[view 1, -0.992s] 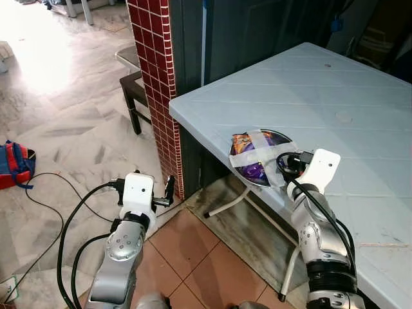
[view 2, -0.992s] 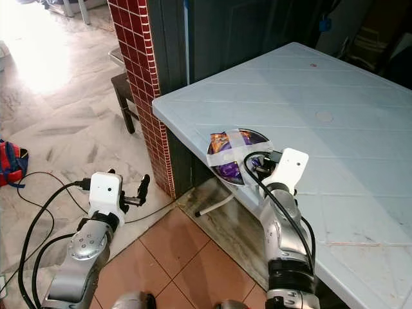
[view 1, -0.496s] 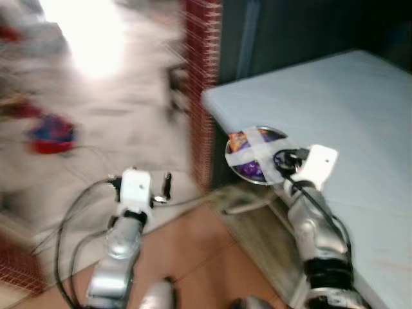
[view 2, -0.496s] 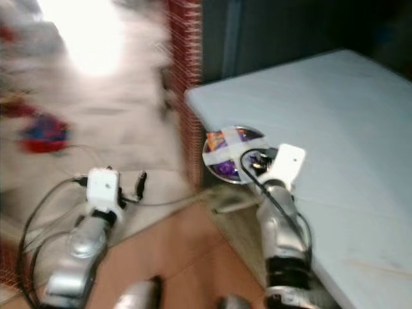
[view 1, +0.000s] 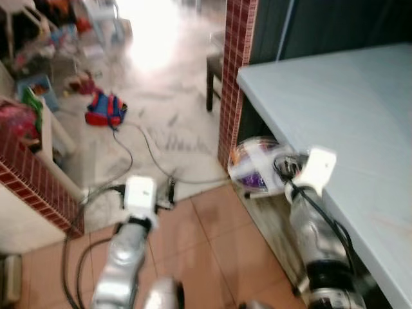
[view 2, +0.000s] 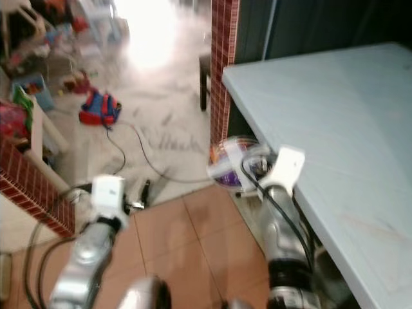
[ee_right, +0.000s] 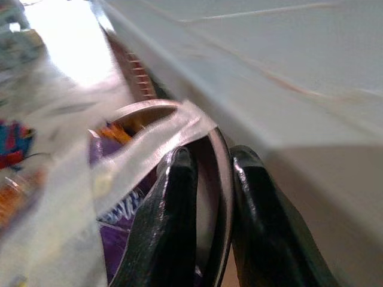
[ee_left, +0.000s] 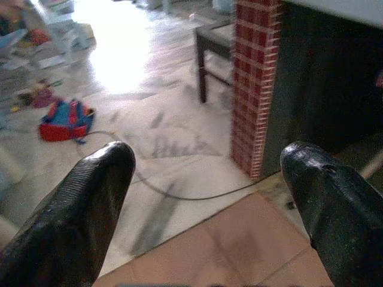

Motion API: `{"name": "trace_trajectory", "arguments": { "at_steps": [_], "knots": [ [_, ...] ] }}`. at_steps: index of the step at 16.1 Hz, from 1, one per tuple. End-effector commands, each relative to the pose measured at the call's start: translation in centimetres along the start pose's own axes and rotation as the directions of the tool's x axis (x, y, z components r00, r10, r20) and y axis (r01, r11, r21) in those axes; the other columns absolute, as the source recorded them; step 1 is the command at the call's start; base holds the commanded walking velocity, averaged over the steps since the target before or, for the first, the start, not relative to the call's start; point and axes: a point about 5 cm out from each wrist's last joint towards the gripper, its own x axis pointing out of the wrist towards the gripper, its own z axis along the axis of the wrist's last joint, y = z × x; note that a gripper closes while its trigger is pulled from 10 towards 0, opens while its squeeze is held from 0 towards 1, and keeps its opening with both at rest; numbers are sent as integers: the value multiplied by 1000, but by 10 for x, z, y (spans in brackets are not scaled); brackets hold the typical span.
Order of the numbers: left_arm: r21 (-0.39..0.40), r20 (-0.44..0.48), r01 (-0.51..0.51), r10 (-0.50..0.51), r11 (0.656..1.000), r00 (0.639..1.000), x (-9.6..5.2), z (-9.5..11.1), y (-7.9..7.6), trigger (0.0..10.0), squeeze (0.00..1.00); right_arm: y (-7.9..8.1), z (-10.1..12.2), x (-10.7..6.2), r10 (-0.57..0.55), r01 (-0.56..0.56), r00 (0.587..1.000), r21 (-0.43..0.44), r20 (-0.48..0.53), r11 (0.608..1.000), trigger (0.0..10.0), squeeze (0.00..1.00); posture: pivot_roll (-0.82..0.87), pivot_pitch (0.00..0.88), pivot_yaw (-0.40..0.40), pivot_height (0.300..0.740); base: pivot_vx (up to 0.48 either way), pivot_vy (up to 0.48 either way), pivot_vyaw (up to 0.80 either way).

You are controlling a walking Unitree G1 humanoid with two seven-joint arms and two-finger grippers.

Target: Restocking fridge

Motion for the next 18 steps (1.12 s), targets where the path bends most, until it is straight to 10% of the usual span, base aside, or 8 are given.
{"name": "trace_trajectory", "arguments": {
  "at_steps": [1, 18],
  "knots": [
    [18, 6, -17, 17, 1000, 1000, 1, 3, 7, 10000, 0, 4, 9, 2, 11, -12, 999, 14, 33, 1000, 10000, 0, 69, 0, -1, 740, -300, 0, 0],
    [1, 8, -24, 24, 1000, 1000, 2, 2, 8, 10000, 0, 7, 9, 2, 30, -30, 999, 15, 40, 999, 10000, 0, 68, 0, -2, 740, -120, 0, 365]
  ]
}}
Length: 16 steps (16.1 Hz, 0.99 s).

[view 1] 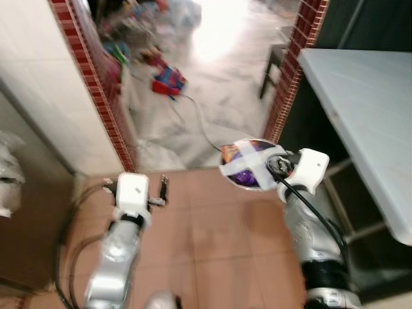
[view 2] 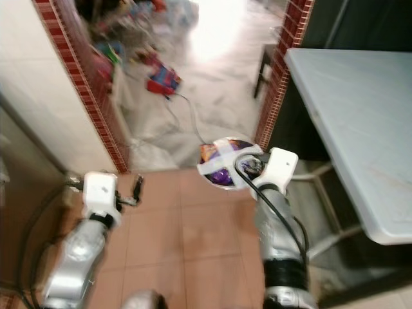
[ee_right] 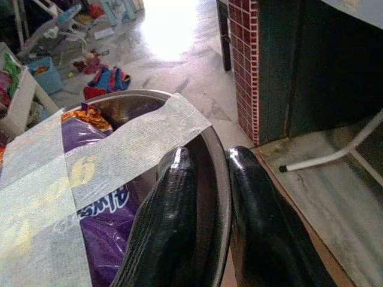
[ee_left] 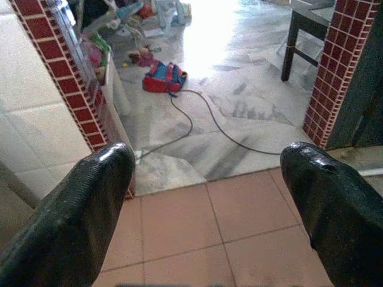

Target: Restocking fridge

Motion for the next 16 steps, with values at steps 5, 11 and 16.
{"name": "trace_trajectory", "arguments": {
  "at_steps": [5, 11, 16],
  "knots": [
    [-2, 20, 14, -14, 1000, 1000, 2, 6, -2, 10000, 0, -2, 8, 0, -12, 11, 999, 7, 36, 1000, 10000, 0, 77, 4, -6, 740, 0, 220, 420],
    [3, 17, 2, -2, 1000, 1000, 3, 5, 0, 10000, 0, 1, 9, 2, 6, -6, 999, -5, 41, 1000, 10000, 0, 81, 0, -5, 740, 0, 316, 267],
    [-3, 16, 3, -3, 1000, 1000, 5, 5, -3, 10000, 0, 2, 7, 1, 14, -14, 999, -3, 34, 1000, 10000, 0, 73, 0, -10, 740, 0, 48, 800]
  ]
}}
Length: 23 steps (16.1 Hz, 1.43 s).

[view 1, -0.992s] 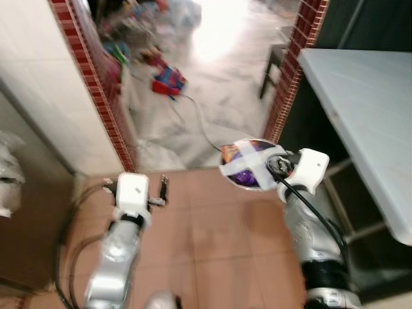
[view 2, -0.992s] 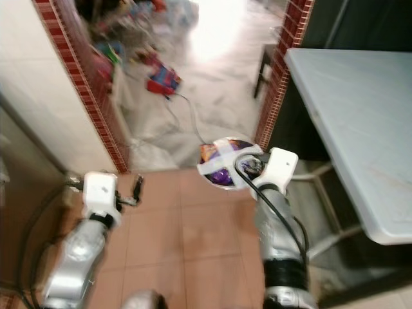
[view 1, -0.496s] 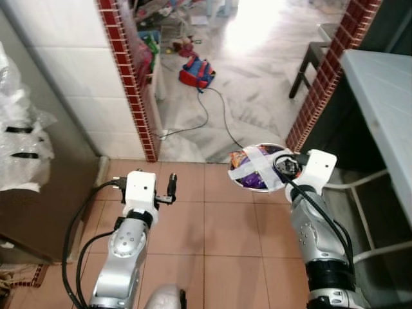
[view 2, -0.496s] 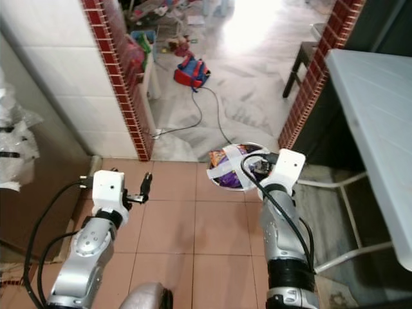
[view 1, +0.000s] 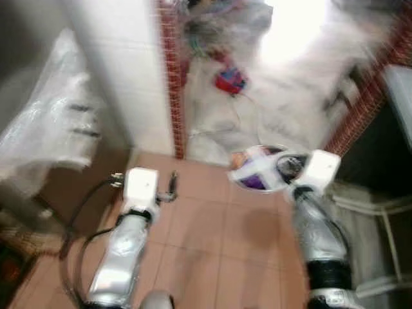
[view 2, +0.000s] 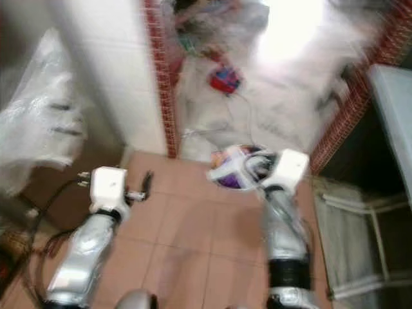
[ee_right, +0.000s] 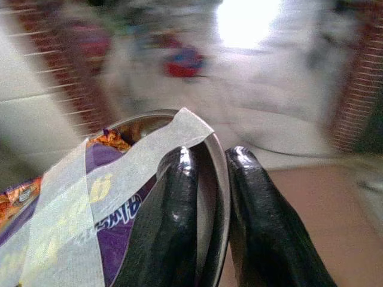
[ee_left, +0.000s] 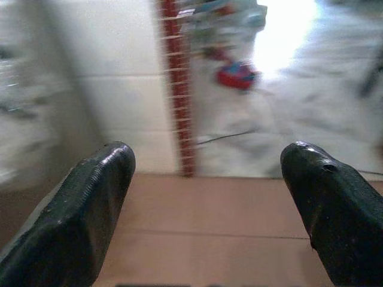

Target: Restocking fridge

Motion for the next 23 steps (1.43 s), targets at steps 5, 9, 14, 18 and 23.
{"name": "trace_trajectory", "arguments": {
  "at_steps": [5, 9, 14, 18, 23],
  "knots": [
    [-11, 3, -1, 1, 1000, 1000, 4, 0, -5, 10000, 0, -9, 10, 2, -2, 3, 999, -29, 49, 1000, 10000, 0, 69, 0, -15, 740, 0, 452, 356],
    [-31, 67, -49, 51, 998, 996, 1, 8, 2, 10000, 0, -18, 12, -9, 102, -73, 988, -239, 114, 968, 10000, 0, 70, 0, -19, 740, 0, 480, 0],
    [-48, 100, -78, 82, 996, 992, 3, 12, 6, 10000, 0, -20, 14, -6, 87, -60, 989, -210, 119, 976, 10000, 0, 71, 0, -19, 740, 0, 480, 0],
    [-61, 114, -92, 99, 994, 989, 1, 13, 11, 10000, 0, -12, 14, -5, 92, -53, 987, -283, 129, 958, 10000, 0, 76, 0, -20, 740, 0, 480, 0],
    [-53, 109, -108, 113, 993, 988, 1, 12, 11, 10000, 0, -4, 7, -7, 124, -97, 988, -252, 92, 963, 10000, 0, 69, 0, -18, 740, 0, 466, 0]
  ]
}}
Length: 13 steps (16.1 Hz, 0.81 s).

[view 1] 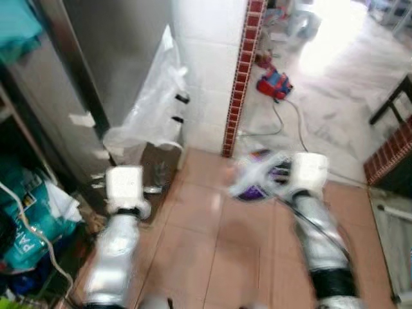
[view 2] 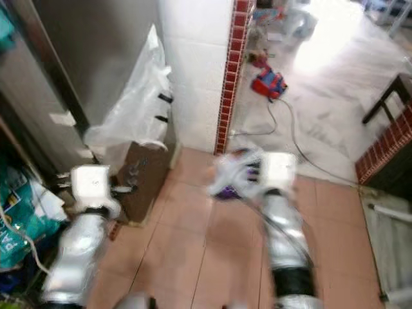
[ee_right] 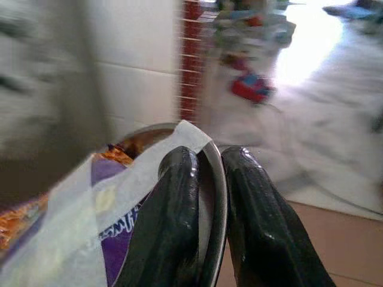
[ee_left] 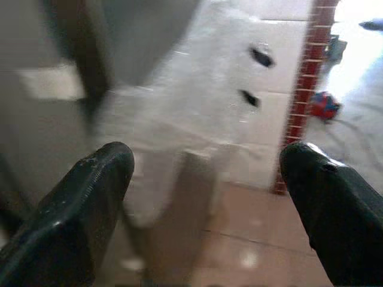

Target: Restocking fridge

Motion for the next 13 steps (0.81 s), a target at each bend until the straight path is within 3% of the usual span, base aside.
{"name": "trace_trajectory", "arguments": {
  "at_steps": [1, 2, 5, 10, 13],
  "knots": [
    [-5, 32, 34, -33, 999, 999, 1, 6, -11, 10000, 0, -11, 8, 1, -27, 28, 999, -30, 23, 999, 10000, 0, 68, 0, -18, 740, 0, 0, 0],
    [-4, 40, 38, -38, 999, 998, 1, 7, -11, 10000, 0, -8, 6, 1, 20, -20, 1000, -9, -3, 1000, 10000, 0, 68, 0, -18, 740, 0, 0, 0],
    [-13, 47, 47, -46, 999, 998, 0, 8, -11, 10000, 0, -7, 13, -1, 32, -32, 998, 11, 53, 999, 10000, 0, 71, 0, -18, 740, 0, 0, 0],
    [-28, 62, 85, -84, 996, 995, -1, 10, -14, 10000, 0, -7, 17, 0, 46, -48, 997, 23, 64, 999, 10000, 0, 70, 0, -18, 740, 0, 0, 709],
    [-33, 65, 94, -92, 995, 994, -1, 10, -14, 10000, 0, -5, 16, 0, 55, -58, 997, 42, 62, 997, 10000, 0, 73, 0, -17, 740, 316, 0, 292]
  ]
}}
